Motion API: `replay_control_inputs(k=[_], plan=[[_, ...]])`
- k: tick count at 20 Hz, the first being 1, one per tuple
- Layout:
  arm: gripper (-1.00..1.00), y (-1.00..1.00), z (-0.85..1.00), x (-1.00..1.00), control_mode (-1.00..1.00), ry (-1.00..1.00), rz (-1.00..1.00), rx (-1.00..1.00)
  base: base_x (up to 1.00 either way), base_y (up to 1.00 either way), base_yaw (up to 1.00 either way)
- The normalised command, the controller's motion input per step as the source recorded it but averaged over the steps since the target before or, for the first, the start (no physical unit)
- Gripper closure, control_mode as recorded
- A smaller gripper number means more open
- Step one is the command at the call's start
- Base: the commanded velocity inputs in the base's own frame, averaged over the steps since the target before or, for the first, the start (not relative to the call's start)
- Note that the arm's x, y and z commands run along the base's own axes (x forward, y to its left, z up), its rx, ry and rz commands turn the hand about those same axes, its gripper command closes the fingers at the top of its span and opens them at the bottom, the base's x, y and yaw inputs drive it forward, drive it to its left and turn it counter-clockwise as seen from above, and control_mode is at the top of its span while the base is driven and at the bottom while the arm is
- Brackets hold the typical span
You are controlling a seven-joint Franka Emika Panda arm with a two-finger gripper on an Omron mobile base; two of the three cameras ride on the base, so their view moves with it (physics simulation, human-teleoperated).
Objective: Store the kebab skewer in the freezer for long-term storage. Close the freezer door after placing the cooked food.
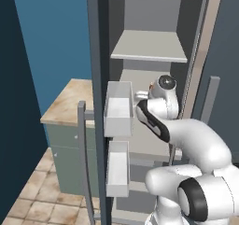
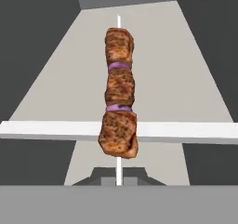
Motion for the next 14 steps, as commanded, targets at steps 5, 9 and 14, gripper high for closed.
replay_control_inputs(k=[5,9,14], plan=[[1.00,-0.08,-0.04,0.49,-1.00,0.09,0.00,0.01,0.00,0.00,0.00],[1.00,-0.04,-0.30,0.32,-1.00,0.01,0.00,0.00,0.00,0.00,0.00],[1.00,-0.04,-0.49,0.23,-1.00,0.00,0.00,0.00,0.00,0.00,0.00]])
